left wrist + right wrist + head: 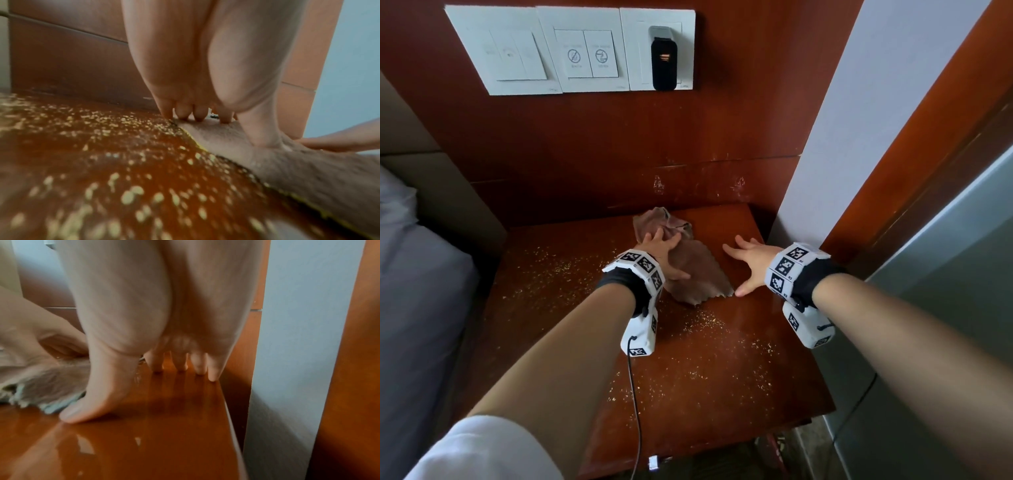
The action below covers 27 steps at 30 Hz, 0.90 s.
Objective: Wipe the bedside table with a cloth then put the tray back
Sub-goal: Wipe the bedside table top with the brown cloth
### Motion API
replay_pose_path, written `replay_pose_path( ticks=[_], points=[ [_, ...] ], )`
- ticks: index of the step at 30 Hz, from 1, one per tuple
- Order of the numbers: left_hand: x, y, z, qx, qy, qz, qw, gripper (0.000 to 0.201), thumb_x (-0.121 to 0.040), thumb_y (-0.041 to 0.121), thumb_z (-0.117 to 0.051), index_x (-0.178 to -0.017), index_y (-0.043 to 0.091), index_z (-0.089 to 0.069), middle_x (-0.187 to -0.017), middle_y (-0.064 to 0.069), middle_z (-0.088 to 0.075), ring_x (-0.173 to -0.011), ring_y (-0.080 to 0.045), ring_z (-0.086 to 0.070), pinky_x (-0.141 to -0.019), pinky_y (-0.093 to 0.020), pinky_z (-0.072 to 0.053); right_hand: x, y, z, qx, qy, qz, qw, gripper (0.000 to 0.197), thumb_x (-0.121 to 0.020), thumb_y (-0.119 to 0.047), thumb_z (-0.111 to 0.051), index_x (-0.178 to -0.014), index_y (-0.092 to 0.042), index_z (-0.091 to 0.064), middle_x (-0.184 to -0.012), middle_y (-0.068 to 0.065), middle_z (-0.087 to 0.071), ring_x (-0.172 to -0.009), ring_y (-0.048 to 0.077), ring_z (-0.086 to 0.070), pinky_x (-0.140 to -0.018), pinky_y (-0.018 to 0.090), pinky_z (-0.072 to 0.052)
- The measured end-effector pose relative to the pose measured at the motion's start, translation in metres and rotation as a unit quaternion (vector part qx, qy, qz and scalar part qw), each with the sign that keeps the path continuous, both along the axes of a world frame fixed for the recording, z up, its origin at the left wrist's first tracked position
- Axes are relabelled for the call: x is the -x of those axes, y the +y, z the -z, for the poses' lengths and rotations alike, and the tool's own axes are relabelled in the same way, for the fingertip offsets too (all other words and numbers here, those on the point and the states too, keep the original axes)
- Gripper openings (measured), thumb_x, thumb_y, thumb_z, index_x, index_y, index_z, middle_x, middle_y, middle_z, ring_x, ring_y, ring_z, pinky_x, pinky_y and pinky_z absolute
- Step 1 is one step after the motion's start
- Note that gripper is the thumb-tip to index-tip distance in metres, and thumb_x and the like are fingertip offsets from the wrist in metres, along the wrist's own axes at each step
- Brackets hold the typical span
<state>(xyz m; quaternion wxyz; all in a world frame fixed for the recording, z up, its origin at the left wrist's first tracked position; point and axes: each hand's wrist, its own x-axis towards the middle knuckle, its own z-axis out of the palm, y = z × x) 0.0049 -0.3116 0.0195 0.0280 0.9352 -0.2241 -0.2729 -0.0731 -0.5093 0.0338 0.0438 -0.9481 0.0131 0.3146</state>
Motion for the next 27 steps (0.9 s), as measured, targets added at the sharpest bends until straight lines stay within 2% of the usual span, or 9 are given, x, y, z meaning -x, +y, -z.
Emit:
replay_pose_path(
  ticks=[8, 13, 20, 27],
  points=[
    [-0.028, 0.012, 0.006, -0.029, -0.028, -0.037, 0.998, 0.094, -0.085, 0.06, -0.052, -0.152, 0.029, 0.005, -0.16, -0.011, 0.01, -0.146, -0.038, 0.004, -0.119, -0.051, -0.009, -0.018, 0.006, 0.002, 0.008, -0.001, 0.009, 1.0, 0.109, -0.076, -0.05, -0.072, -0.152, -0.032, 0.004, -0.16, 0.004, 0.014, -0.147, 0.036, 0.007, -0.118, 0.054, -0.014],
    [-0.033, 0.006, 0.011, -0.04, -0.053, -0.043, 0.997, 0.094, -0.085, 0.065, -0.047, -0.153, 0.027, 0.005, -0.159, -0.016, 0.008, -0.146, -0.041, 0.0, -0.118, -0.052, -0.008, -0.024, 0.011, 0.005, 0.014, -0.014, 0.02, 1.0, 0.107, -0.076, -0.053, -0.07, -0.152, -0.032, 0.002, -0.16, 0.006, 0.012, -0.146, 0.04, 0.005, -0.118, 0.055, -0.014],
    [-0.027, 0.013, 0.009, -0.054, -0.047, -0.053, 0.996, 0.095, -0.085, 0.065, -0.047, -0.153, 0.026, 0.006, -0.159, -0.017, 0.009, -0.145, -0.041, 0.0, -0.117, -0.053, -0.01, -0.026, 0.013, 0.005, 0.015, -0.014, 0.034, 0.999, 0.106, -0.077, -0.053, -0.069, -0.152, -0.032, 0.003, -0.16, 0.006, 0.012, -0.146, 0.041, 0.005, -0.118, 0.055, -0.014],
    [-0.013, 0.057, 0.006, -0.06, -0.038, -0.133, 0.988, 0.095, -0.085, 0.064, -0.048, -0.153, 0.024, 0.003, -0.159, -0.017, 0.008, -0.145, -0.042, -0.002, -0.117, -0.054, -0.013, -0.025, 0.016, 0.002, 0.021, -0.007, 0.047, 0.999, 0.107, -0.076, -0.055, -0.068, -0.152, -0.033, 0.004, -0.16, 0.005, 0.013, -0.146, 0.04, 0.006, -0.118, 0.056, -0.013]
  ],
)
